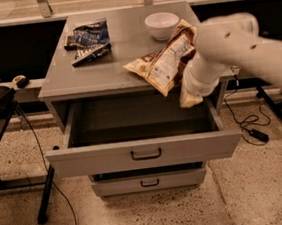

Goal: Open top drawer

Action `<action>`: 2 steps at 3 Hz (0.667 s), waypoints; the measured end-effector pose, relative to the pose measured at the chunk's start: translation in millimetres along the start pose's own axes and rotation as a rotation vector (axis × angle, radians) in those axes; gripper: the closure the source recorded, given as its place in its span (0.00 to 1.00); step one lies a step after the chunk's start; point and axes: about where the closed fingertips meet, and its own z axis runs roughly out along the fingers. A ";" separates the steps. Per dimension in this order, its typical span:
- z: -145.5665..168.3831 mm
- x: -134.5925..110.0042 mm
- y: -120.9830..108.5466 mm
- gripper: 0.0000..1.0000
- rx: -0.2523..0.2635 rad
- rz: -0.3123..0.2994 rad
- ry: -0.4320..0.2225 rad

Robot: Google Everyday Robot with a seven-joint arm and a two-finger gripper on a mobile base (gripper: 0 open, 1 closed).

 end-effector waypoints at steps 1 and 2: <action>33.6 15.5 1.3 1.00 -0.037 0.056 0.014; 31.0 15.1 3.0 1.00 -0.038 0.057 0.014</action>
Offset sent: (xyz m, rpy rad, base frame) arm 0.0156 -0.0161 -0.1244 0.0348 0.1567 -0.1271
